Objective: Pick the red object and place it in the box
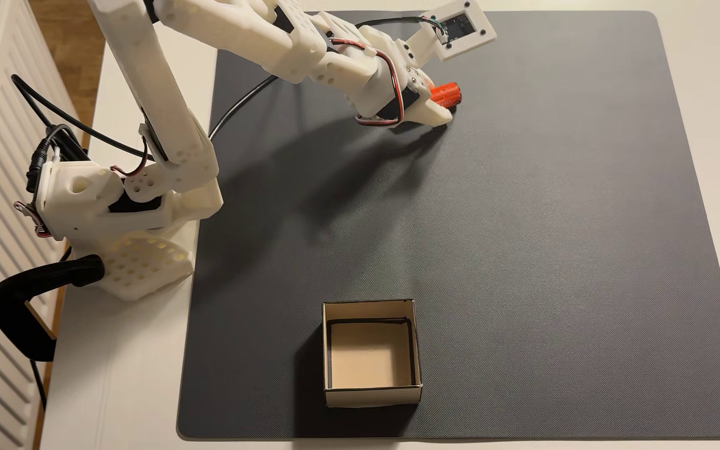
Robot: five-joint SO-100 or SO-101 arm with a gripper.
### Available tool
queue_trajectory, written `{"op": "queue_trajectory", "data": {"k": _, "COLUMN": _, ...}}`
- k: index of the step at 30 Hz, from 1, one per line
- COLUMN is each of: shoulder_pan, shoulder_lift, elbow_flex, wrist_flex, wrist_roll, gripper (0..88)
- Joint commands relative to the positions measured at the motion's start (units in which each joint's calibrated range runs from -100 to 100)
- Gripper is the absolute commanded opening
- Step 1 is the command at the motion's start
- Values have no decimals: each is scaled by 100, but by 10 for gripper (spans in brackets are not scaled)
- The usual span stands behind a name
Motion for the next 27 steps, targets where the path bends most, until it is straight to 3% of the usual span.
{"op": "queue_trajectory", "data": {"k": 1, "shoulder_pan": -30, "shoulder_lift": 119, "elbow_flex": -203, "wrist_flex": -177, "wrist_roll": 8, "gripper": 168}}
{"op": "queue_trajectory", "data": {"k": 6, "shoulder_pan": -30, "shoulder_lift": 272, "elbow_flex": -230, "wrist_flex": -220, "wrist_roll": 14, "gripper": 152}}
{"op": "queue_trajectory", "data": {"k": 12, "shoulder_pan": 0, "shoulder_lift": 281, "elbow_flex": -285, "wrist_flex": -142, "wrist_roll": 50, "gripper": 3}}
{"op": "queue_trajectory", "data": {"k": 19, "shoulder_pan": 45, "shoulder_lift": -51, "elbow_flex": -203, "wrist_flex": -107, "wrist_roll": 87, "gripper": 9}}
{"op": "queue_trajectory", "data": {"k": 27, "shoulder_pan": 557, "shoulder_lift": -2619, "elbow_flex": -512, "wrist_flex": 2236, "wrist_roll": 597, "gripper": 8}}
